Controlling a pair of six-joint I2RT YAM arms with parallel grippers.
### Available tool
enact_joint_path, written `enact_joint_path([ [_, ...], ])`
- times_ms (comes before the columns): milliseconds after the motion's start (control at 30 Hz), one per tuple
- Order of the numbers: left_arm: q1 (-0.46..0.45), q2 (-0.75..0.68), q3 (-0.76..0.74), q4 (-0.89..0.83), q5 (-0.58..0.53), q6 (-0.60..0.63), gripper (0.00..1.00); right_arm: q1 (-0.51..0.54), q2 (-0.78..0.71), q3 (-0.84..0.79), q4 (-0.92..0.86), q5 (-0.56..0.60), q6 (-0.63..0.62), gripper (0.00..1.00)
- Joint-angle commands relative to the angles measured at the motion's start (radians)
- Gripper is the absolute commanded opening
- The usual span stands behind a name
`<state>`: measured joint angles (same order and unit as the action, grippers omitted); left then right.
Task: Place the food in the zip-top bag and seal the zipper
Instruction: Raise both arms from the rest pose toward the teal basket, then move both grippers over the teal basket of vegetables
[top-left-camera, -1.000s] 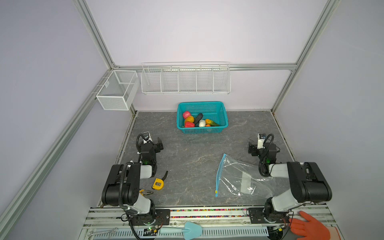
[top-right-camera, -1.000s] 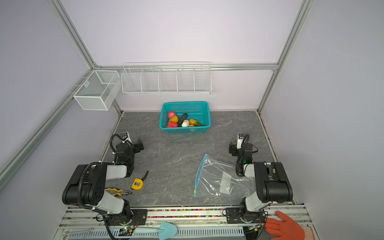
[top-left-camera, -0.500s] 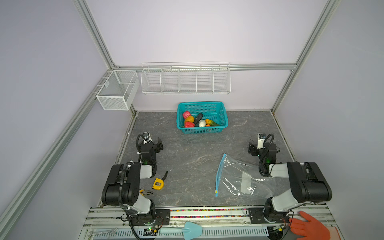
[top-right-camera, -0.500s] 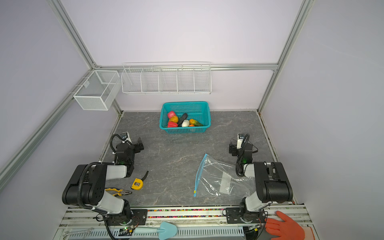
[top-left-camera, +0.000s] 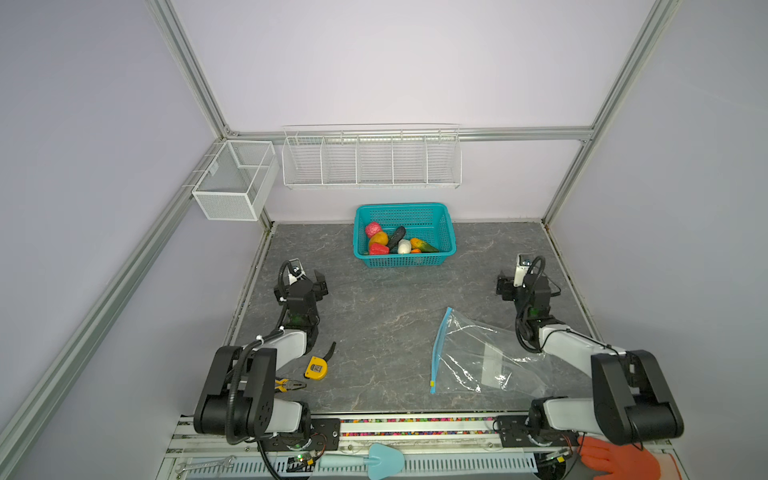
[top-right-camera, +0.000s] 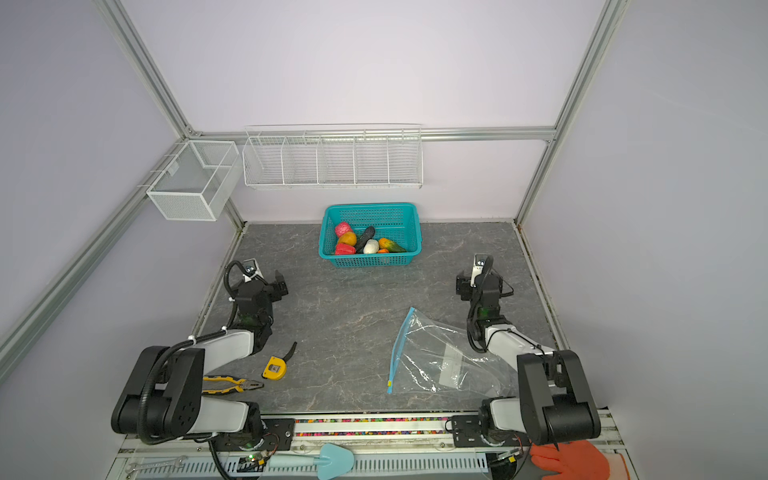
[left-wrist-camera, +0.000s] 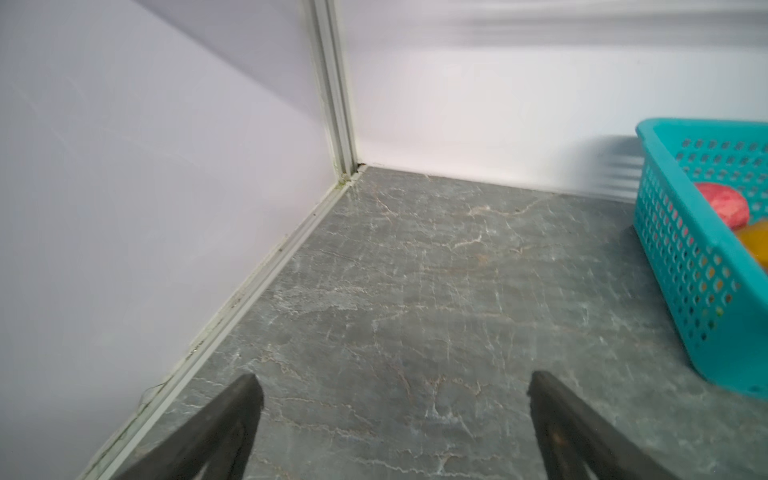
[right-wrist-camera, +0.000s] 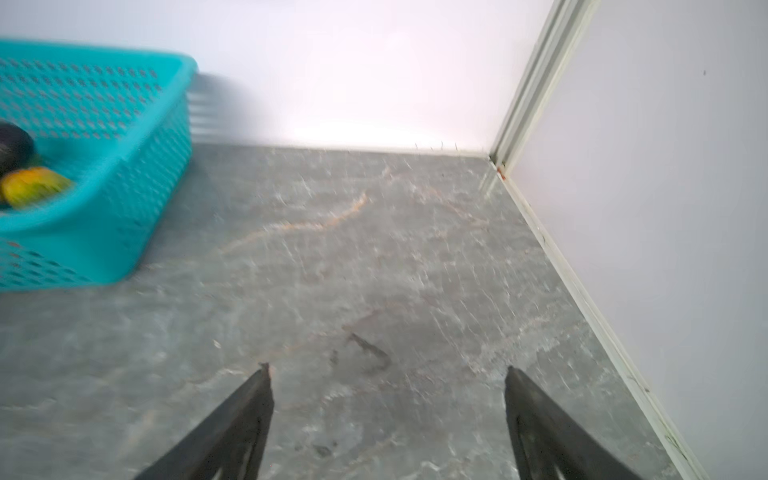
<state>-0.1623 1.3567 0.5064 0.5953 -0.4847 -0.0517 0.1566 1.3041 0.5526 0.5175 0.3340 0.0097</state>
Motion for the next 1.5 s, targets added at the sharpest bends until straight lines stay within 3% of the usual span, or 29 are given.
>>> enact_joint_path([
  [0,-0.017,-0.077,0.108,-0.295,-0.112,-0.162,1.00,0.021,-0.062,0.065,-0.231,0.012,0.178,0.88],
  [100,-0.025,-0.093,0.181,-0.463,0.001,-0.312,1.00,0.027,-0.049,0.128,-0.339,-0.117,0.318,0.88],
  [233,-0.042,-0.083,0.219,-0.522,0.128,-0.432,1.00,0.035,0.059,0.275,-0.492,-0.252,0.443,0.88],
  [333,-0.043,-0.046,0.283,-0.561,0.245,-0.482,1.00,0.035,0.180,0.430,-0.597,-0.366,0.470,0.88],
  [467,-0.044,0.033,0.400,-0.620,0.387,-0.522,1.00,0.037,0.291,0.525,-0.554,-0.497,0.498,0.88],
  [667,-0.046,0.189,0.554,-0.628,0.467,-0.513,1.00,0.038,0.490,0.736,-0.576,-0.565,0.452,0.88],
  [833,-0.046,0.341,0.703,-0.659,0.505,-0.506,1.00,0.037,0.655,0.859,-0.484,-0.602,0.443,0.93],
  [1067,-0.045,0.600,0.976,-0.680,0.578,-0.517,1.00,0.031,0.893,1.171,-0.608,-0.640,0.407,0.95],
  [1367,-0.043,0.843,1.245,-0.719,0.744,-0.553,0.95,0.038,1.036,1.366,-0.645,-0.749,0.434,1.00],
  [1467,-0.042,0.876,1.286,-0.726,0.771,-0.565,0.93,0.042,1.049,1.384,-0.642,-0.785,0.432,0.95],
])
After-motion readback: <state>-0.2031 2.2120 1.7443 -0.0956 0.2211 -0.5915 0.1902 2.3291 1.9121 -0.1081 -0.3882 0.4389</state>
